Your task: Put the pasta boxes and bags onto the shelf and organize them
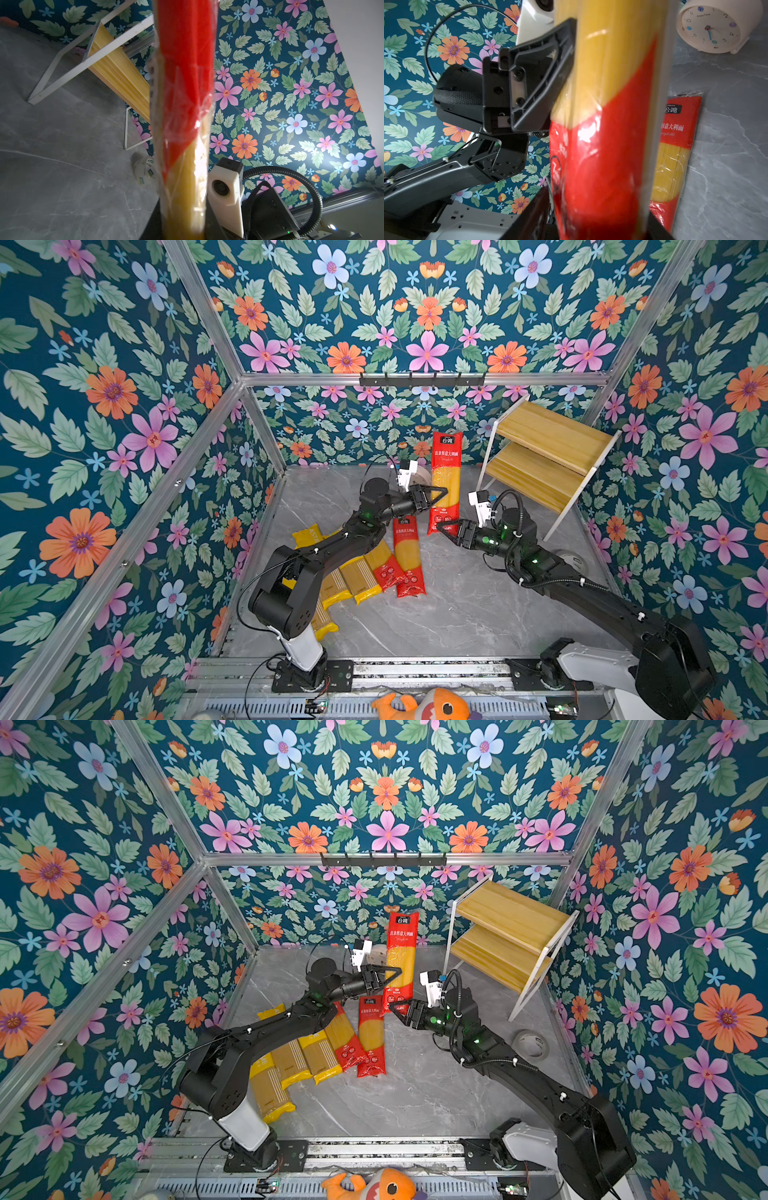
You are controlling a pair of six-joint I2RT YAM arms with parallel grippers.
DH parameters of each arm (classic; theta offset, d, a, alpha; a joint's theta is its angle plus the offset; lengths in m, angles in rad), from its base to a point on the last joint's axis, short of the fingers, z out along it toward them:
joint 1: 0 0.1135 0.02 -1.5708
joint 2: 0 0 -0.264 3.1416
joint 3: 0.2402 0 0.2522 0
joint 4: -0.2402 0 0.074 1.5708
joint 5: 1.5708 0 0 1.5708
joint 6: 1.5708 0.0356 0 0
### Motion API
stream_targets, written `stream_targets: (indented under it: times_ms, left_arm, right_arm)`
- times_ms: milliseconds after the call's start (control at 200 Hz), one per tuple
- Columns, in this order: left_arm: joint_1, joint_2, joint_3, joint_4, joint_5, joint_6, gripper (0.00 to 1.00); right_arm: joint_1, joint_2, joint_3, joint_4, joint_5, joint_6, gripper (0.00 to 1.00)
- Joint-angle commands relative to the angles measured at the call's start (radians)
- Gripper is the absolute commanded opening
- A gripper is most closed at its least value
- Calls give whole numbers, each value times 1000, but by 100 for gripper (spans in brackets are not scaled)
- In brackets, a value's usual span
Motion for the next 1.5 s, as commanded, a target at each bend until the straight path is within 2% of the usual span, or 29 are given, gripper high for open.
stream_targets:
  times_ms: [0,40,260,310,425,550,700,790,840,1040,1145,1250,1325,1385,1495]
  left_arm:
    - [-6,1,6,187,-11,-37,21]
    - [-16,3,3,192,-15,-41,21]
    - [-25,2,-3,210,-26,-55,24]
    - [-26,4,-3,219,-27,-70,27]
    - [-25,9,-8,267,-18,-105,33]
    - [-23,5,7,267,-7,-99,34]
    - [-22,24,30,283,12,-103,22]
    - [-19,32,30,291,12,-109,18]
    - [-19,32,25,309,12,-111,17]
    - [-19,37,12,319,3,-110,16]
    - [-19,47,14,321,-1,-111,16]
    - [-19,61,24,330,-8,-113,16]
    - [-17,69,25,351,-14,-121,20]
    - [-13,73,27,355,-21,-125,27]
    - [0,72,26,375,-24,-136,50]
  right_arm:
    - [2,-13,-17,117,22,24,53]
    - [2,-14,-21,129,26,30,52]
    - [0,-31,-39,158,82,66,20]
    - [0,-36,-38,164,83,66,12]
    - [0,-27,-11,144,96,57,0]
    - [0,-7,5,185,93,60,0]
    - [-1,11,26,206,52,73,0]
    - [-8,0,23,169,57,76,29]
    - [-17,-5,12,167,56,82,40]
    - [-68,36,-6,261,16,147,50]
    - [-70,70,9,308,0,171,47]
    - [-70,90,21,332,-9,193,25]
    - [-73,81,26,302,-4,183,15]
    - [-81,62,33,261,0,170,11]
    - [-108,43,49,219,-10,171,5]
